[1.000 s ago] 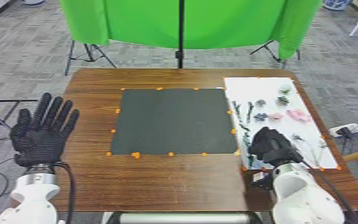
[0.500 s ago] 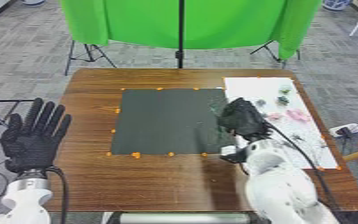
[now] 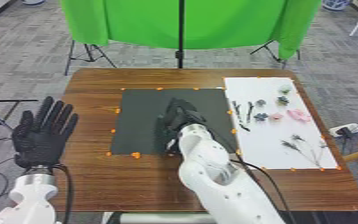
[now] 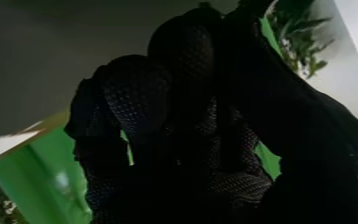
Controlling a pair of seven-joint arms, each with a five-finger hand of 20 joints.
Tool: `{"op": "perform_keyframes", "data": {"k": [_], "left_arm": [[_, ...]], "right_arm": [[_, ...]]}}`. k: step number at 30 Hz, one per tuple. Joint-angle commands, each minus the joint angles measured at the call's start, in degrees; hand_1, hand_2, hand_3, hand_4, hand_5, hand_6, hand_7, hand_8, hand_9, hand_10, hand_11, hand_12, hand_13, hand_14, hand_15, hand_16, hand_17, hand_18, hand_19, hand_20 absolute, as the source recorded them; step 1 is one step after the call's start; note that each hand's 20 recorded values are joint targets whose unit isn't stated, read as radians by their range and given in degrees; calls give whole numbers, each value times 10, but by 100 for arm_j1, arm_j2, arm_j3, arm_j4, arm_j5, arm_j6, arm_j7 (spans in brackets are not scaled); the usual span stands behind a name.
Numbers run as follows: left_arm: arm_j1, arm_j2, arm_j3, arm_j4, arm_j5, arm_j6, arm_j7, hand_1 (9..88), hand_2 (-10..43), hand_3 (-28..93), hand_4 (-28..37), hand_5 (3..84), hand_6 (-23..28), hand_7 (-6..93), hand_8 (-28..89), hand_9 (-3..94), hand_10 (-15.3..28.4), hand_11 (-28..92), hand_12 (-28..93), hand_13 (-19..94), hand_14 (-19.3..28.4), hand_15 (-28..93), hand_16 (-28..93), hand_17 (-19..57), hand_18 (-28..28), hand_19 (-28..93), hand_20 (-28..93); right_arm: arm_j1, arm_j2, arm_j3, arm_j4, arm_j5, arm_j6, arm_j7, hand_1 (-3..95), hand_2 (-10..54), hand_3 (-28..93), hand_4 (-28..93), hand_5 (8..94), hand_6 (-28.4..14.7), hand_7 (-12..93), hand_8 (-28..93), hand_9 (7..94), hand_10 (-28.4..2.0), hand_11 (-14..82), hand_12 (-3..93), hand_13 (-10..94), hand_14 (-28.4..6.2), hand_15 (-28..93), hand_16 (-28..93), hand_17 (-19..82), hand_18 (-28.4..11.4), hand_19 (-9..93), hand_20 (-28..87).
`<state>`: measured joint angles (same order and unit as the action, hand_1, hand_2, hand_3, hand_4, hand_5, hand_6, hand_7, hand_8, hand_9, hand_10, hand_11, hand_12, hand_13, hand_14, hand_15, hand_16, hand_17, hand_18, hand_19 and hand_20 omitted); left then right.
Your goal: Arrange flowers
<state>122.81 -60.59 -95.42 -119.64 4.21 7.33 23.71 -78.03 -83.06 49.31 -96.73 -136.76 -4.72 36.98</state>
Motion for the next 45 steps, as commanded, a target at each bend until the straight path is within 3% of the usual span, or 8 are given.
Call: {"op": "perform_keyframes", "data": {"k": [1,13,24,30,33,35,37,45], "left_arm": [[-255,155,269,138,23,87,-248,268,160,762,-283,438,86,79,-98,359,136,170,53,257,121,249,-69,-57,117,272,101],[-281,141,366,153,6,24,-211,271,150,777,-283,438,91,65,-93,336,131,172,43,226,103,233,-74,-29,88,192,124],[-252,112,384,136,-32,-3,-77,276,152,772,-283,444,90,76,-94,350,135,180,47,238,113,251,-73,-34,97,204,137],[102,-72,119,8,-41,-40,140,276,156,764,-283,444,88,84,-97,363,140,183,48,256,126,263,-73,-49,114,239,139],[311,-180,2,-75,11,-38,213,275,158,761,-283,443,88,87,-99,372,142,182,51,266,132,267,-71,-56,120,260,135],[349,-227,-54,-63,255,-196,49,273,160,759,-283,443,88,87,-99,374,143,181,52,269,137,267,-70,-61,125,271,132],[405,-224,-123,-95,306,-263,-12,273,160,758,-283,442,87,87,-99,375,143,180,54,270,139,267,-69,-64,127,277,127],[424,-286,-226,-126,290,-239,54,271,159,753,-283,438,84,88,-97,377,143,173,63,279,145,263,-62,-75,136,299,109]], "right_arm": [[105,-815,-259,524,219,-144,343,497,-95,846,-235,809,4,386,158,853,-103,320,505,747,-119,651,363,360,-278,896,323],[13,-1178,-299,765,25,-512,720,404,-95,844,-274,741,-2,422,156,775,-139,445,417,696,-149,728,278,332,-284,913,346],[8,-1089,-333,664,286,-49,847,316,-95,872,-263,703,-39,308,-132,722,-172,514,299,660,-164,750,257,325,-284,922,429],[5,-486,-387,-36,674,-12,576,306,-95,840,-228,638,-68,254,-137,672,-198,523,282,640,-176,762,243,333,-284,930,459],[-196,-80,-67,-734,1163,-650,528,305,-75,826,-210,616,-88,184,-127,666,-212,473,249,628,-187,759,233,333,-284,932,460],[-364,215,145,-1100,1259,-300,585,299,-49,821,-207,596,-96,151,-116,661,-220,405,218,615,-195,747,222,325,-284,928,448],[-465,414,416,-1374,1327,-58,697,297,-41,822,-207,585,-104,134,-112,658,-228,358,202,611,-199,744,216,325,-284,928,440],[-1269,1479,1897,-2340,971,616,787,299,-39,823,-205,575,-114,114,-103,646,-238,337,199,611,-206,751,211,341,-284,932,476]]}}
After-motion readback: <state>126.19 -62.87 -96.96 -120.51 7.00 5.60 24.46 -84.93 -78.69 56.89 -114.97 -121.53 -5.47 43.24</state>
